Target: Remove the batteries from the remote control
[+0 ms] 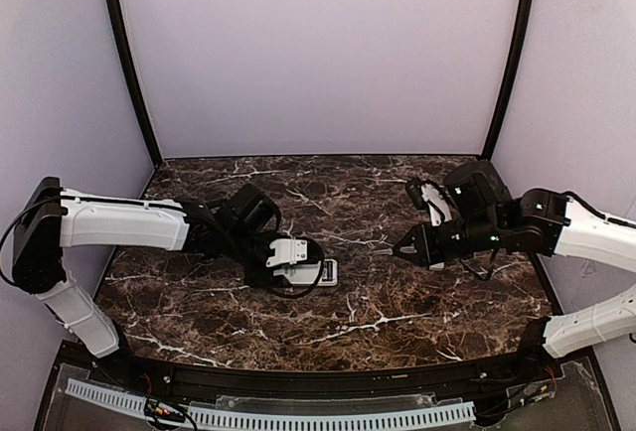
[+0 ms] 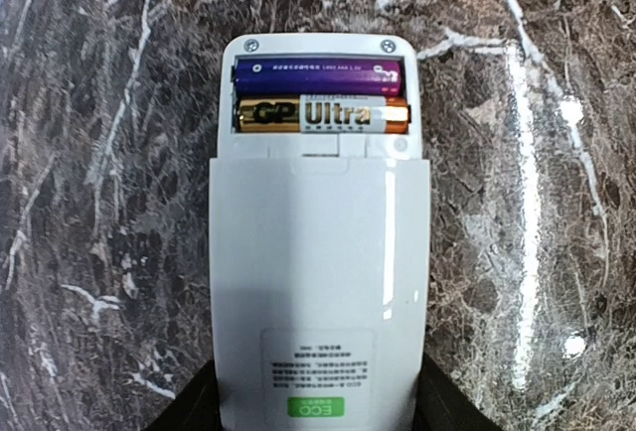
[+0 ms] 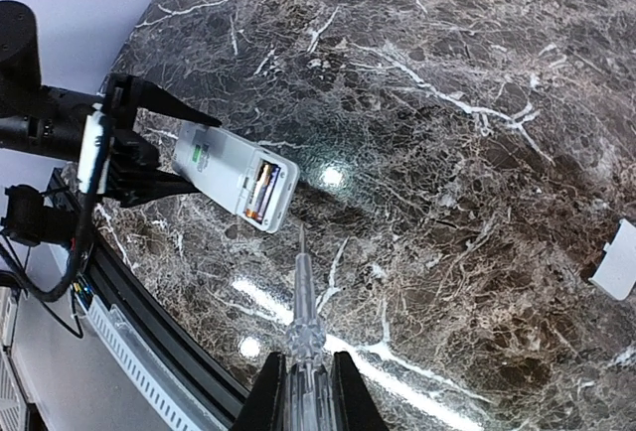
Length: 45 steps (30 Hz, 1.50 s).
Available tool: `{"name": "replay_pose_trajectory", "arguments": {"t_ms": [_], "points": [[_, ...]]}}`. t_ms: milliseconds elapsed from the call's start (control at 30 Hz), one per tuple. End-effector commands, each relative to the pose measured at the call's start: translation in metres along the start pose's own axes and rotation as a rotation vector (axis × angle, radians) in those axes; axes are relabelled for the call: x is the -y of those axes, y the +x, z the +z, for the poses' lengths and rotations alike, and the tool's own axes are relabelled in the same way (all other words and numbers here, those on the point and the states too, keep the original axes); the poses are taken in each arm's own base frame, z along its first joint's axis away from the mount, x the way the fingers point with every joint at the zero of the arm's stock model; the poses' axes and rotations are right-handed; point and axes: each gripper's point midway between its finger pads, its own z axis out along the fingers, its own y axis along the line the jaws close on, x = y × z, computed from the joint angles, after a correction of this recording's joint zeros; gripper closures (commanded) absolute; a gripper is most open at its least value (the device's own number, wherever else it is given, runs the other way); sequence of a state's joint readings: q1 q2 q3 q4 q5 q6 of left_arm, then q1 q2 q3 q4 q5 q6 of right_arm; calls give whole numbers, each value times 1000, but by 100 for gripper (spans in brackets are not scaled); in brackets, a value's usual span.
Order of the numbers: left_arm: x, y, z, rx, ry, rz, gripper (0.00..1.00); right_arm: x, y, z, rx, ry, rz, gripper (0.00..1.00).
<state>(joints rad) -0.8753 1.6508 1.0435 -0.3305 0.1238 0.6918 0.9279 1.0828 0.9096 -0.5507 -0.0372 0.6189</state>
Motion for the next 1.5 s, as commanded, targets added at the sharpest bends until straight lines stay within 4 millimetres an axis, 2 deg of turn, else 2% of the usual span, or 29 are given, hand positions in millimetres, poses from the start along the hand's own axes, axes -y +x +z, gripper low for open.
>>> {"name": "replay_pose_trajectory", "arguments": {"t_ms": [0,233,467,767,1467], "points": [[-2,-20,-27,78,-124,81,93,-16,-12,-14,18,-49,-127,100],[12,-19,-42,33,-193,205,99,-39,-6,-23,-31,-164,-285,100],[17,-19,-46,-38,-267,313,100,-48,-1,-24,-67,-193,-401,100],[16,-19,-49,-64,-323,361,100,-41,10,-6,-172,-90,-523,100],[15,-17,-54,-60,-423,434,100,-57,7,26,-244,-18,-716,100]]}}
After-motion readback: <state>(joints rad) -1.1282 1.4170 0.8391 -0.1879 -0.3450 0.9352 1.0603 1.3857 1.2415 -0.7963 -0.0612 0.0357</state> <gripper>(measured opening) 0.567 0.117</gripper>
